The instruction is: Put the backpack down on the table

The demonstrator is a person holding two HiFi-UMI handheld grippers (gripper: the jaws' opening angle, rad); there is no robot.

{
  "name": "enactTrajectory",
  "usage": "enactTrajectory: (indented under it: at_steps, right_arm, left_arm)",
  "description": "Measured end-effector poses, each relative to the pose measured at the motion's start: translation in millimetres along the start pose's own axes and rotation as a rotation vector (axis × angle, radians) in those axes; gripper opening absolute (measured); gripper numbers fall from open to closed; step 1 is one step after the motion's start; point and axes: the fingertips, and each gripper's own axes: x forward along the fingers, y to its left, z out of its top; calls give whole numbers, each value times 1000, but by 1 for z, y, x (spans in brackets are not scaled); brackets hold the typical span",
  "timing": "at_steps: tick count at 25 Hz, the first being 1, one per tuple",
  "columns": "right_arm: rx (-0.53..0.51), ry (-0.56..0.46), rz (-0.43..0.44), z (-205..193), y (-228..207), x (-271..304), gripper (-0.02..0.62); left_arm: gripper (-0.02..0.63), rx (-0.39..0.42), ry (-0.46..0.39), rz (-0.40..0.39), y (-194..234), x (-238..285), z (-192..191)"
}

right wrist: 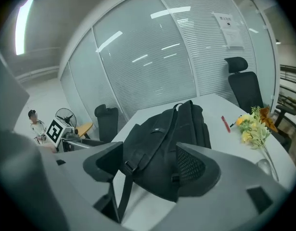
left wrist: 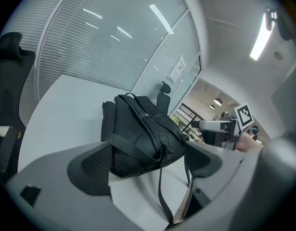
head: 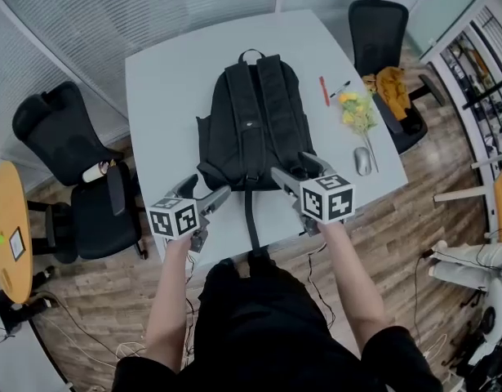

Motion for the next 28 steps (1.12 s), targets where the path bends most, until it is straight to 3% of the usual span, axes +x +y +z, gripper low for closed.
enactTrajectory:
  at_steps: [5, 14, 22, 28]
  right_arm:
    - [-15, -27, 10, -9, 48, -12, 333]
    - [-38, -101, -14, -28, 140, -58, 264]
    - [-53, -181, -40, -43, 204, -101, 191]
    - [-83, -232, -70, -48, 231, -129, 144]
  left_arm:
    - [456, 58, -37, -55, -28, -30, 1]
    - [360, 153, -123, -156, -74, -104, -5]
    - [253, 103, -248, -324, -123, -183, 9]
    - [179, 160, -266, -332, -139, -215, 0]
